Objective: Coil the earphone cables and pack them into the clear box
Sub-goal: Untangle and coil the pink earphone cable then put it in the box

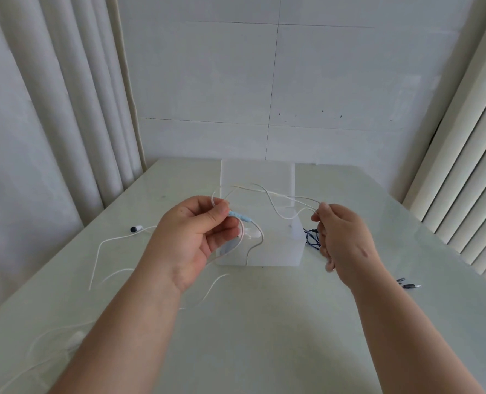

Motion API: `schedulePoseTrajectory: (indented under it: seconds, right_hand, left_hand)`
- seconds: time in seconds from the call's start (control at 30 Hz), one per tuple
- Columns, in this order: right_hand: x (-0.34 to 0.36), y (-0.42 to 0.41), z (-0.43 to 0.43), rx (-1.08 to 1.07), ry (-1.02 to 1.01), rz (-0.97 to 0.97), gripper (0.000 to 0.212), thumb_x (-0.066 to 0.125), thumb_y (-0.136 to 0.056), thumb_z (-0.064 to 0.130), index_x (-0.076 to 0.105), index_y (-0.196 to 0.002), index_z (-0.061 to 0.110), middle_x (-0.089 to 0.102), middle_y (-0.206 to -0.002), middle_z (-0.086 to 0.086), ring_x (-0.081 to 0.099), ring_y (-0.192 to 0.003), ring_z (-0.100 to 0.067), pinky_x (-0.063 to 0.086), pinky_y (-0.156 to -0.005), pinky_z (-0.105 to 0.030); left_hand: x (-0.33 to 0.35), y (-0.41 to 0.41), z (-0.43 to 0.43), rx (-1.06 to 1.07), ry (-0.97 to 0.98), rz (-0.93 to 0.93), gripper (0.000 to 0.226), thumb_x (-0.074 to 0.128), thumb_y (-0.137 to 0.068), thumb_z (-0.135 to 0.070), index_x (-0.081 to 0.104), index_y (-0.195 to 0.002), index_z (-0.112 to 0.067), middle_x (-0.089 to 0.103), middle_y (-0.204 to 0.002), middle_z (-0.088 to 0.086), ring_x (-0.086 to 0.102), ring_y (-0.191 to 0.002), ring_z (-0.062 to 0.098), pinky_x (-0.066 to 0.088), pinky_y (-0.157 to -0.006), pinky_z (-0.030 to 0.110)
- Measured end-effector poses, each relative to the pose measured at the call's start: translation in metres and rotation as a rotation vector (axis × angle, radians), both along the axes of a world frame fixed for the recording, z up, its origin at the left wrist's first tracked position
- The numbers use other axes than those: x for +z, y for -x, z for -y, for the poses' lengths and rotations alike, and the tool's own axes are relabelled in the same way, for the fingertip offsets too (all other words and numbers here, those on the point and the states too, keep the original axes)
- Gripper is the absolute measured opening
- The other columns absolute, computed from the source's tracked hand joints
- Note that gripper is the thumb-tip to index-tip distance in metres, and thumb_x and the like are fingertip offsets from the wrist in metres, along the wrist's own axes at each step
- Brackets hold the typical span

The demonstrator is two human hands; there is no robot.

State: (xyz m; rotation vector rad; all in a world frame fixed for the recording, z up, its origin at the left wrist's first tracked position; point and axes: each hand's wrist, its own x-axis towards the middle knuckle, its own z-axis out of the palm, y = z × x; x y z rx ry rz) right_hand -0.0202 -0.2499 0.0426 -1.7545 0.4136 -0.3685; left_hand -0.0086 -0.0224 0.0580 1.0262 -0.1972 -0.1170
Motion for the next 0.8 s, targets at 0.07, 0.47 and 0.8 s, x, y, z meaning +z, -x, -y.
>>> schedulePoseTrajectory:
  seconds: [0.07, 0.47, 0.8]
  right_hand:
    - [-0.001, 0.001, -0.004, 0.048, 0.039, -0.002, 0.032, 0.044, -0.097, 0.037, 0.06, -0.076, 0.02, 0.044, -0.058, 0.002, 0.035, -0.042, -0.017, 0.031, -0.038, -0.018]
    - [0.0, 0.012, -0.045, 0.355, 0.118, -0.019, 0.032, 0.041, -0.1, 0.032, 0.06, -0.087, 0.012, 0.073, -0.067, 0.008, 0.04, -0.039, -0.01, 0.033, -0.037, -0.021]
    - [-0.007, 0.015, -0.054, 0.68, -0.133, -0.109, 0.038, 0.051, -0.08, -0.012, 0.063, -0.11, 0.007, 0.068, -0.116, -0.012, 0.042, -0.05, -0.016, 0.034, -0.04, -0.023]
  left_hand:
    - [0.001, 0.001, 0.001, -0.036, 0.062, -0.02, 0.014, 0.065, -0.071, -0.007, 0.07, -0.059, -0.013, 0.066, -0.06, 0.007, 0.066, -0.054, 0.016, 0.057, -0.055, 0.024]
    - [-0.001, 0.001, 0.011, -0.051, 0.232, -0.102, 0.004, 0.063, -0.07, -0.003, 0.06, -0.072, -0.005, 0.067, -0.063, 0.01, 0.069, -0.058, 0.018, 0.057, -0.055, 0.025]
    - [-0.003, 0.0, 0.007, 0.131, -0.129, 0.171, 0.029, 0.062, -0.085, 0.004, 0.07, -0.065, -0.017, 0.069, -0.064, 0.011, 0.068, -0.058, 0.019, 0.056, -0.058, 0.027]
